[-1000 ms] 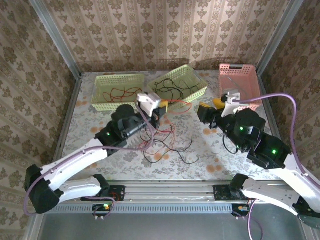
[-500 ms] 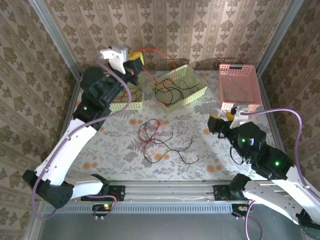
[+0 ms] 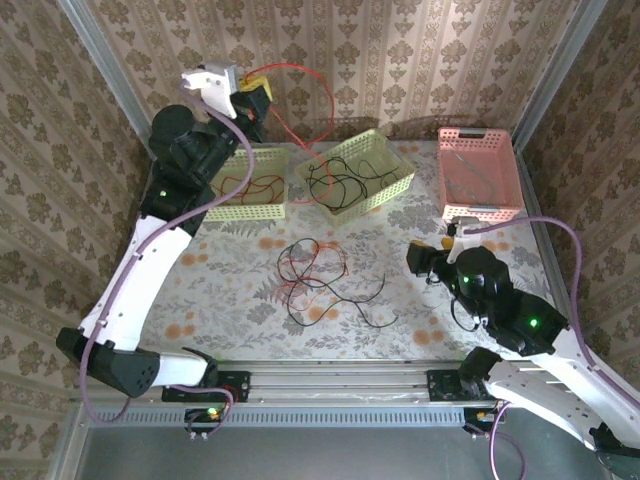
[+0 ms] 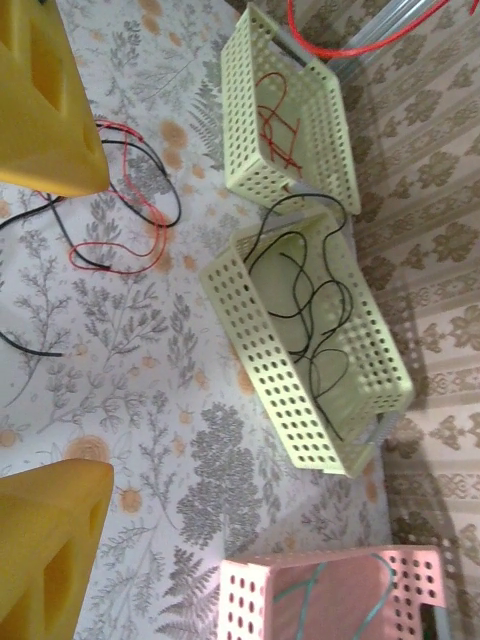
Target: Untangle the cables
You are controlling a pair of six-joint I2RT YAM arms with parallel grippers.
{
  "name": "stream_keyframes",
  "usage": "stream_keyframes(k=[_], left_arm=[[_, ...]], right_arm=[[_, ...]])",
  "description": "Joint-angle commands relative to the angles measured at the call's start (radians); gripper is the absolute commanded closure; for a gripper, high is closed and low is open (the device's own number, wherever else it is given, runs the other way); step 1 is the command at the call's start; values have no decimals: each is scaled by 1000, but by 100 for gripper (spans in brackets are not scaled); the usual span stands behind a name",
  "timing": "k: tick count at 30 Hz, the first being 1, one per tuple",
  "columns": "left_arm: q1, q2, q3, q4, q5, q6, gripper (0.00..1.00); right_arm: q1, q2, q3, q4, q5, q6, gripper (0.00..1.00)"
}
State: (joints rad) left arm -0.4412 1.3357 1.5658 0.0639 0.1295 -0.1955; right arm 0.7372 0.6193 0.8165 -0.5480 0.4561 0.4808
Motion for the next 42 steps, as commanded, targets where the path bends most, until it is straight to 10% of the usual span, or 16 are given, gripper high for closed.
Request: stream_keyframes(k=[1,26,38,42], left_arm=[[91,60,-28,20,-102,-26,100],[331,307,-488,424,-133,-52,100],[452,504,-226,-140,57,-270,100],[475,507,-216,-196,57,-300,69]], right_arm=[[-9,-22,-36,37,-35,42,29],[-91,-85,-159,47,-138,78,29],[-107,-62,-162,66,-174,85,29],[-110,-64,-160,62,-177,82,29]])
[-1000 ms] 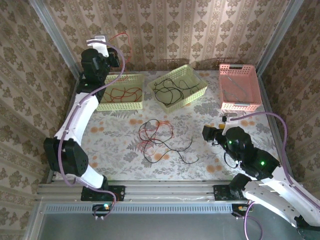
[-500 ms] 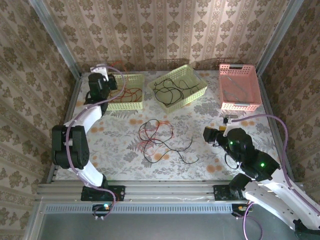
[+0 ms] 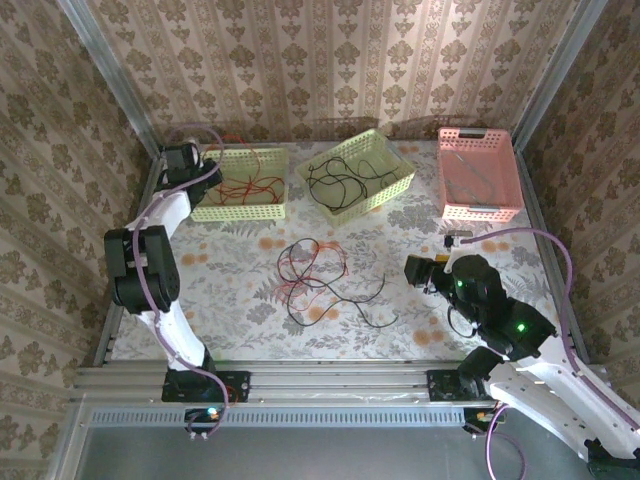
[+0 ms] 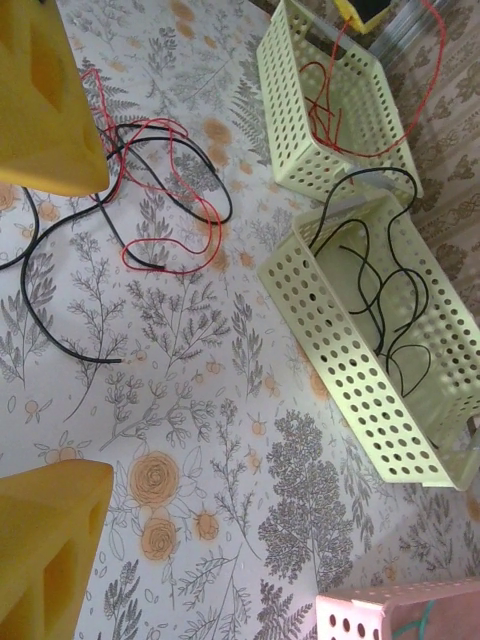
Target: Untangle the cables
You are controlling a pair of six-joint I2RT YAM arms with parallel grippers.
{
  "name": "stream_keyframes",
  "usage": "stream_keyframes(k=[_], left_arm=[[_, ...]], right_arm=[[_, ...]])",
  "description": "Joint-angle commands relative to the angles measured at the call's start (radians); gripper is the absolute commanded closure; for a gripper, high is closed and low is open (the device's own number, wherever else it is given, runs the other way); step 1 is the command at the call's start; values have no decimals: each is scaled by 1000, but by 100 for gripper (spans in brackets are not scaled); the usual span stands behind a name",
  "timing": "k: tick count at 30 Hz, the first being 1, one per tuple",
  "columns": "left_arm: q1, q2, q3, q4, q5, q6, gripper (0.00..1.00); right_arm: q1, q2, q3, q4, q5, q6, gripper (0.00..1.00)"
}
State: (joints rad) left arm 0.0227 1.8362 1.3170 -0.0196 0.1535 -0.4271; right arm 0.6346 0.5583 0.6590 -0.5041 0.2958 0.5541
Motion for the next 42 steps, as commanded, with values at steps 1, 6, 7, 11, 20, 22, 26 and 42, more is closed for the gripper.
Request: stream_keyframes(k=[1,6,7,11,20,22,26,42], left_arm=[[11,1,36,-129,26,-68,67],[13,-61,51,-191,-21,-71,39],[13,-78,50,-193,-22,-71,37],[9,-167,44,-243,-51,-100,30],[-64,-507,-143,-147,-98,-183,32],[-114,-580,-208,-114,-99,-184,32],[-200,-711,-339,-127,-80,-165,32],[-395,-984,-682,-258,-48,-204,32]], right_arm=[[-8,-2,-1,16,-16,7,29],[-13,5,12,14,-18,-3,28],[-13,8,15,15,-19,-5,28],[-14,30,21,28,-25,-12,28],[-22,133,32,61,-34,-18,28],[-27,165,39,33,-23,-11,27],[-37,224,31,1,10,1,10],[-56,236,-84,73,-155,11,14]])
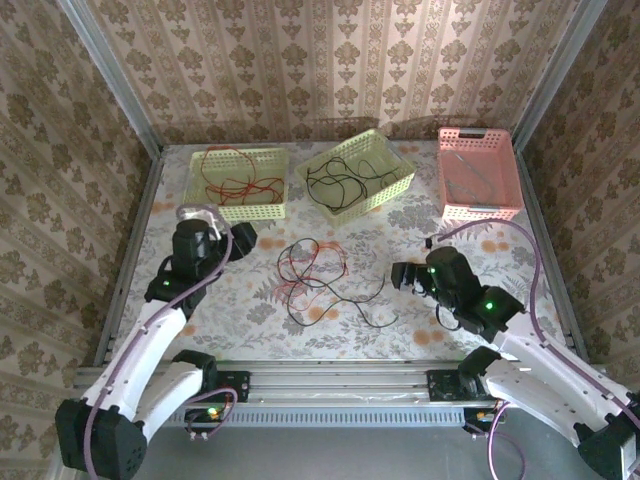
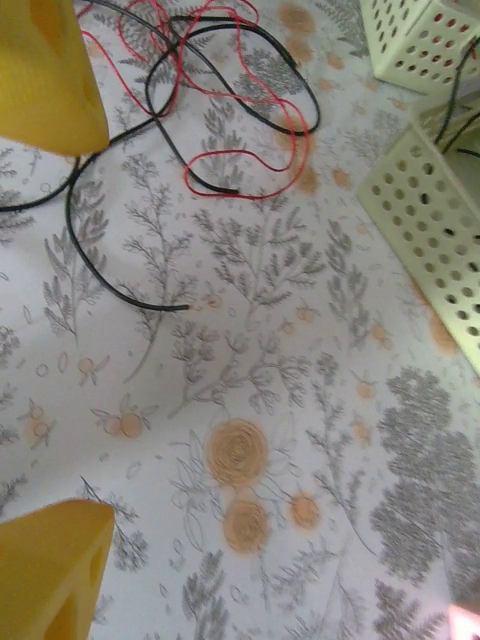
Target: Untangle the cables
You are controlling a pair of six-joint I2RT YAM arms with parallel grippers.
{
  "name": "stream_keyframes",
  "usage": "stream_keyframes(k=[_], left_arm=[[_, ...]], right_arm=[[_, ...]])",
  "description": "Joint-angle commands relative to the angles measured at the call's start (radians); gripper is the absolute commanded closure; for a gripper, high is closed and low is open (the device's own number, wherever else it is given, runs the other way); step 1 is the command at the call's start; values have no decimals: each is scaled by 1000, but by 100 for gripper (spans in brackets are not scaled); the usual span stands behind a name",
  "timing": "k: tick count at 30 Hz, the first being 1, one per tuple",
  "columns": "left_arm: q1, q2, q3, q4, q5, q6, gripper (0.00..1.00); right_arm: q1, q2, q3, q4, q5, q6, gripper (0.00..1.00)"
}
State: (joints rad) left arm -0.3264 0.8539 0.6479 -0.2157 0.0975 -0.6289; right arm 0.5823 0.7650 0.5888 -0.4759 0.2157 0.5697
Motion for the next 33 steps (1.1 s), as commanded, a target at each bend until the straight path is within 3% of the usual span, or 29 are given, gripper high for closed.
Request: stream_keyframes(k=[1,6,11,19,24,30,33], left_arm=[[-78,-1,-26,-78,-1,-4,33],[-239,39,-119,-46,-35,-47,33],[-341,160,-178,44,-69,-88,35],[-340,304,-162,69,-133,-64,36],[-338,331,-175,95,-119,-57,45],[-339,328,-210,110,-102,-45,77],[-339,296,-223,96,-86,-40,84]], right_arm=[[-4,65,-9,62,-101,-14,18],[13,285,51,171,-251,-36,36],[70,506,127,285,-304,-10,41],[178,752,249,363,-325,68,41],[225,846,252,447,-344,170,39],[250,909,264,500,-352,227,39],[258,922,272,506,-340,236,41]])
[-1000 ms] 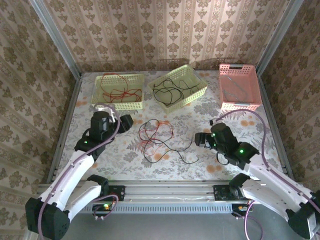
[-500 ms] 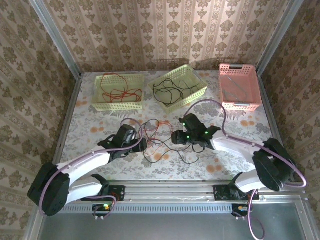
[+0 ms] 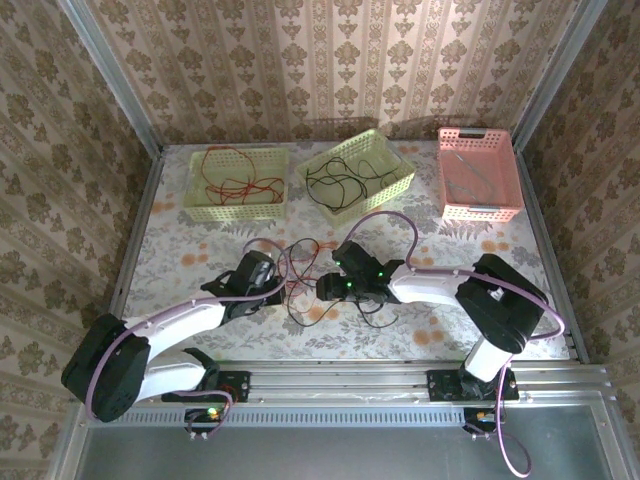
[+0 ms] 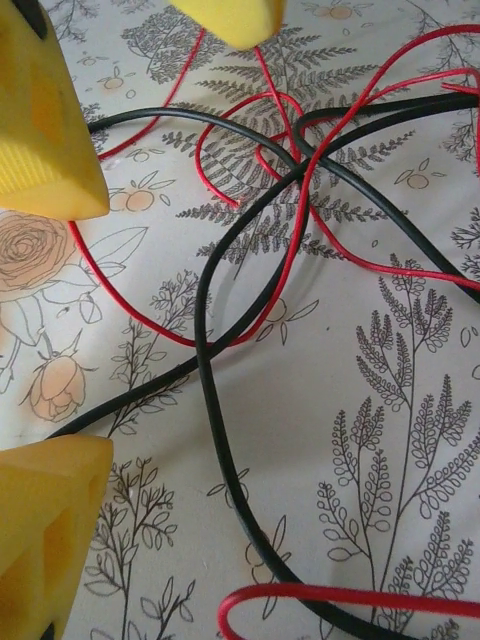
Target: Untangle the cables
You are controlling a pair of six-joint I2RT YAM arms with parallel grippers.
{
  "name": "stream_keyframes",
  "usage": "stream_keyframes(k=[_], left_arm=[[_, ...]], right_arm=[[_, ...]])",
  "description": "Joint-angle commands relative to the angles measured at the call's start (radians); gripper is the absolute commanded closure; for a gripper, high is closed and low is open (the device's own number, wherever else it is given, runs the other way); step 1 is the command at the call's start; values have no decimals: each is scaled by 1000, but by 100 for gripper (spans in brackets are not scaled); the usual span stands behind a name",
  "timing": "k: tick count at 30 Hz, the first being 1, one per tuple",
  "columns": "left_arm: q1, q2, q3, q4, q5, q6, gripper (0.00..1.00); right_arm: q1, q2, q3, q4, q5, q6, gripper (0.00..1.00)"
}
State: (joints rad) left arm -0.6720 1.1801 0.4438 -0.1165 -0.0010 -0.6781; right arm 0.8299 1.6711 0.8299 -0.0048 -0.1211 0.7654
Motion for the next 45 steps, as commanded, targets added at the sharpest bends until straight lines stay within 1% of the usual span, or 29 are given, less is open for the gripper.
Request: stream_keyframes(k=[1,3,4,8,10,11,14,17,21,22,24,25,27,31,35,40,45], left_arm=[[7,-46,-20,-15,17,12,89],[6,-88,-19,-45,19,18,97],[6,-114,-16,-63,17,18,100],[2,-240,7,-136,29,18,100],[0,-301,33,-181,36,22,100],[-3,-332,51,-205,41,26,100],[-9,-400,109,-252,66,42,100],[-12,-432,179,-281,97,68,100],[-12,-439,272,-292,139,113,100],[-13,-438,291,-284,151,123,100],[-13,-436,318,-266,172,147,100],[-13,-436,332,-255,185,157,100],[-13,-438,348,-231,205,170,100],[-12,-438,360,-163,236,169,100],[-13,-429,387,-117,263,159,100],[-12,-412,427,-105,267,136,100],[-13,-411,429,-84,279,105,100]], right_arm=[[12,22,32,43,-5,45,44],[14,30,31,60,-8,52,52],[15,32,28,68,-8,54,60],[15,4,1,91,13,60,88],[14,-27,-14,94,31,55,99],[15,-45,-23,96,38,51,100],[16,-102,-33,79,60,31,100],[16,-158,-30,38,87,0,100],[17,-235,-7,-32,116,-61,100],[19,-259,-4,-45,121,-83,95],[21,-317,2,-65,132,-126,73],[21,-342,5,-72,136,-154,66],[21,-386,7,-68,116,-221,57],[23,-444,46,-78,61,-336,51],[23,-456,98,-37,-37,-391,46],[36,-389,172,17,-145,-434,40],[42,-287,236,79,-137,-445,40]])
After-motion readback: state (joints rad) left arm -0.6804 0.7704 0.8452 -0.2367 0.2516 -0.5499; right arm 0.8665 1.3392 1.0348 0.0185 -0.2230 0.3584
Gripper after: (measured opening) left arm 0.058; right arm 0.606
